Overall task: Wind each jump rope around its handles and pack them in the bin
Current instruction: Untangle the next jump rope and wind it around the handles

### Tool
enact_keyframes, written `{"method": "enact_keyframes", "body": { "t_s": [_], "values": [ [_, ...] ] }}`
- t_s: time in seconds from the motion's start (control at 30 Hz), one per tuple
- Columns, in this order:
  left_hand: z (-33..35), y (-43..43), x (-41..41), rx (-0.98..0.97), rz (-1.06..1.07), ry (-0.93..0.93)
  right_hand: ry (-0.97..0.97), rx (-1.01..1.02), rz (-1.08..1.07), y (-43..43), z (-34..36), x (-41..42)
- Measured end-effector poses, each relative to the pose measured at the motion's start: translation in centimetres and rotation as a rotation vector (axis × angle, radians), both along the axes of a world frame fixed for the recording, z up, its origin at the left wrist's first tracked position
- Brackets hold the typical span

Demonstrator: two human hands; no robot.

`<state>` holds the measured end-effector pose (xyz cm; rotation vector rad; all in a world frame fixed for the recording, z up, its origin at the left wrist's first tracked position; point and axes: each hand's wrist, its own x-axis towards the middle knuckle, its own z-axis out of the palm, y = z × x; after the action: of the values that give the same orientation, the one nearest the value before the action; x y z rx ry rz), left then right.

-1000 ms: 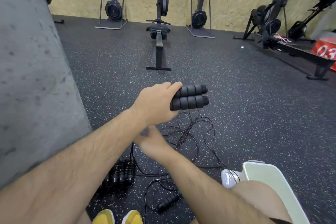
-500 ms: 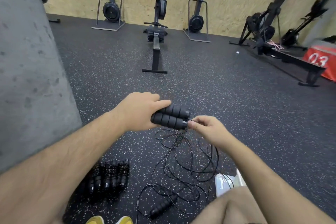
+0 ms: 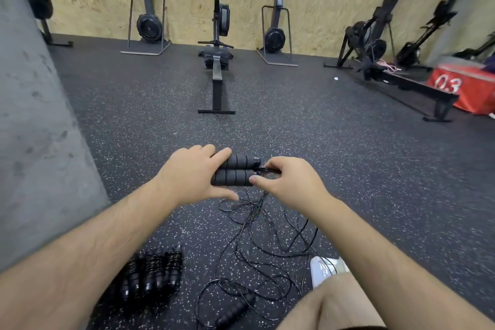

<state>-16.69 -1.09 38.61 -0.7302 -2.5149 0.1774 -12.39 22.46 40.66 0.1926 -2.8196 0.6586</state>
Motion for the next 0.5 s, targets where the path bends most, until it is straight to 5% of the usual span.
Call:
{"method": "enact_keyframes", "body": {
  "t_s": [0.5],
  "values": [
    [-0.1, -0.4, 0.4, 0.063, -0.038, 0.037, 0.012, 0.185, 0.069, -1.8, 2.2, 1.1]
  ]
}}
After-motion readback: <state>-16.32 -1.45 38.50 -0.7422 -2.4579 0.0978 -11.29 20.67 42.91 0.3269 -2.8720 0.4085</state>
